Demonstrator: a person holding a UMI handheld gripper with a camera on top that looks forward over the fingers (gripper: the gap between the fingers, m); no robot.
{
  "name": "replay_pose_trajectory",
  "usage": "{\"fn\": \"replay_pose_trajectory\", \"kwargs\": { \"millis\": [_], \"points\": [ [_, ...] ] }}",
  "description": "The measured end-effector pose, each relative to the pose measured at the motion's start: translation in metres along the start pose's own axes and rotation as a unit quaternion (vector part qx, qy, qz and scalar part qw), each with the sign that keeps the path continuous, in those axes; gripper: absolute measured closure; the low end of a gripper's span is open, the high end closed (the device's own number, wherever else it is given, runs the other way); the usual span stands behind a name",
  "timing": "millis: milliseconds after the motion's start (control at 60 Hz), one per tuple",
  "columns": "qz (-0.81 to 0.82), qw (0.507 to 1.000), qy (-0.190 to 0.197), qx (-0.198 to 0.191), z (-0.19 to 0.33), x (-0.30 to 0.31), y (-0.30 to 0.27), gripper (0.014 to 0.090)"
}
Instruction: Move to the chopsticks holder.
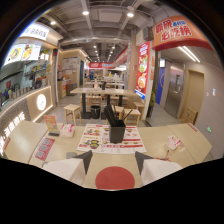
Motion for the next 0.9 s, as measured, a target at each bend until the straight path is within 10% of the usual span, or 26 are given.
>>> {"fn": "replay_pose_trajectory", "kwargs": {
  "millis": [900],
  "points": [
    [-0.005, 1.000, -0.018, 0.000, 0.266, -0.007, -0.081, 0.0198]
  ]
}}
